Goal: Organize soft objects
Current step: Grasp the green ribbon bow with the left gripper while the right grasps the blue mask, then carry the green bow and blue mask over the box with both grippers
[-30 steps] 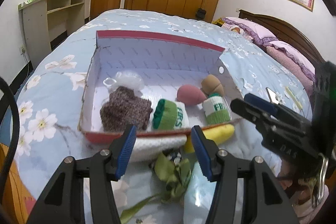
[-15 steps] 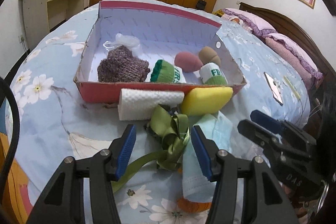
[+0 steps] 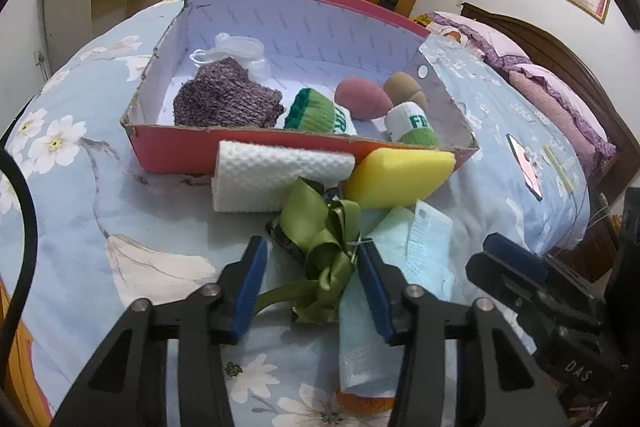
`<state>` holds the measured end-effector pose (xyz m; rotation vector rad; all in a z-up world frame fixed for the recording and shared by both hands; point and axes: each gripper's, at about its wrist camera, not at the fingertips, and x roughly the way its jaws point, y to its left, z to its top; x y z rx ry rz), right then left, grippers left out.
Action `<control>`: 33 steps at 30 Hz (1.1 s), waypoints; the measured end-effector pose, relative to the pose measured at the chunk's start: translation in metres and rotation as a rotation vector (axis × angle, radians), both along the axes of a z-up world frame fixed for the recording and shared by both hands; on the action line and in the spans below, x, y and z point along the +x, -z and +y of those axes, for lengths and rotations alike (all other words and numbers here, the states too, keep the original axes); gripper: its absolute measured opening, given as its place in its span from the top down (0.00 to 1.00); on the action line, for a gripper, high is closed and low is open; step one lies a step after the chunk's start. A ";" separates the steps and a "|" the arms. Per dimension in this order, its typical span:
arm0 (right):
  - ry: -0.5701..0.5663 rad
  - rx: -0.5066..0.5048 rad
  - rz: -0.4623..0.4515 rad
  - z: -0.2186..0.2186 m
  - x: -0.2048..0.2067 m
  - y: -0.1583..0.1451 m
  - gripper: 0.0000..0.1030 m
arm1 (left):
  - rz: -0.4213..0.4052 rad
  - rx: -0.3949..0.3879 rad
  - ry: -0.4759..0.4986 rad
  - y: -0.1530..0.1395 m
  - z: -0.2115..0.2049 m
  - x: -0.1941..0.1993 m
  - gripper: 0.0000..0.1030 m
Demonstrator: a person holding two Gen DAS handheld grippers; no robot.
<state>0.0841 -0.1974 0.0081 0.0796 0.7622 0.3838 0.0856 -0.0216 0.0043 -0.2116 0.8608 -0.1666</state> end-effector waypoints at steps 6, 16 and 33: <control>-0.038 0.059 0.046 0.005 0.003 0.003 0.53 | -0.001 -0.023 0.013 0.000 0.000 0.000 0.74; -0.065 0.169 0.183 0.018 0.018 0.018 0.53 | -0.018 -0.042 0.024 -0.002 0.004 -0.007 0.81; -0.049 0.128 0.096 0.017 0.011 0.006 0.89 | -0.092 -0.078 0.027 -0.030 0.020 -0.029 0.86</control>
